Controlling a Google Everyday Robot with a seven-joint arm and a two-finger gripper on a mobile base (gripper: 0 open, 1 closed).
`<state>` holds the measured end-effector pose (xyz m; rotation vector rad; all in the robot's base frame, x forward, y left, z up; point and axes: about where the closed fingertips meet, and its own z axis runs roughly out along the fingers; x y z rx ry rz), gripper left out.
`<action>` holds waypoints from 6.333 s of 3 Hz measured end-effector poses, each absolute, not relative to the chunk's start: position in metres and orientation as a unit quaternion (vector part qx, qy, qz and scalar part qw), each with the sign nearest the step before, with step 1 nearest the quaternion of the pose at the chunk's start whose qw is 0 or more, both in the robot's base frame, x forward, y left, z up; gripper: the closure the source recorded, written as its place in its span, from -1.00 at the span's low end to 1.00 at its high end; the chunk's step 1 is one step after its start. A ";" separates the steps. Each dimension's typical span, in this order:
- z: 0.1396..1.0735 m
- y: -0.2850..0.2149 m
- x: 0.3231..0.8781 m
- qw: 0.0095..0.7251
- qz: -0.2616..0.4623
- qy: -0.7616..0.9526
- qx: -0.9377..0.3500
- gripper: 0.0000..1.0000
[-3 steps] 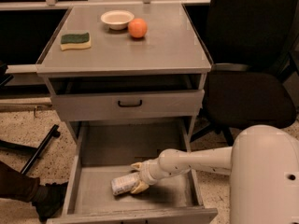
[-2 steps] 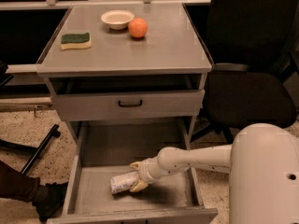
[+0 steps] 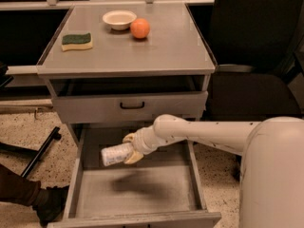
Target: Pick blue plastic bottle from middle drawer and place on counter
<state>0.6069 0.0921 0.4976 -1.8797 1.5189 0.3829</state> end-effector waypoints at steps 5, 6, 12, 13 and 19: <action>0.705 -0.011 0.603 0.353 0.008 0.682 -0.641 1.00; 0.722 -0.011 0.608 0.355 -0.005 0.679 -0.642 1.00; 0.933 0.014 0.682 0.453 -0.072 0.583 -0.671 1.00; 0.925 0.026 0.723 0.459 -0.089 0.565 -0.680 1.00; 0.863 0.038 0.823 0.403 -0.128 0.571 -0.704 -0.77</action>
Offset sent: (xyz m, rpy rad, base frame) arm 0.0262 -0.0381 0.1941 -0.1840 -0.1506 -0.2031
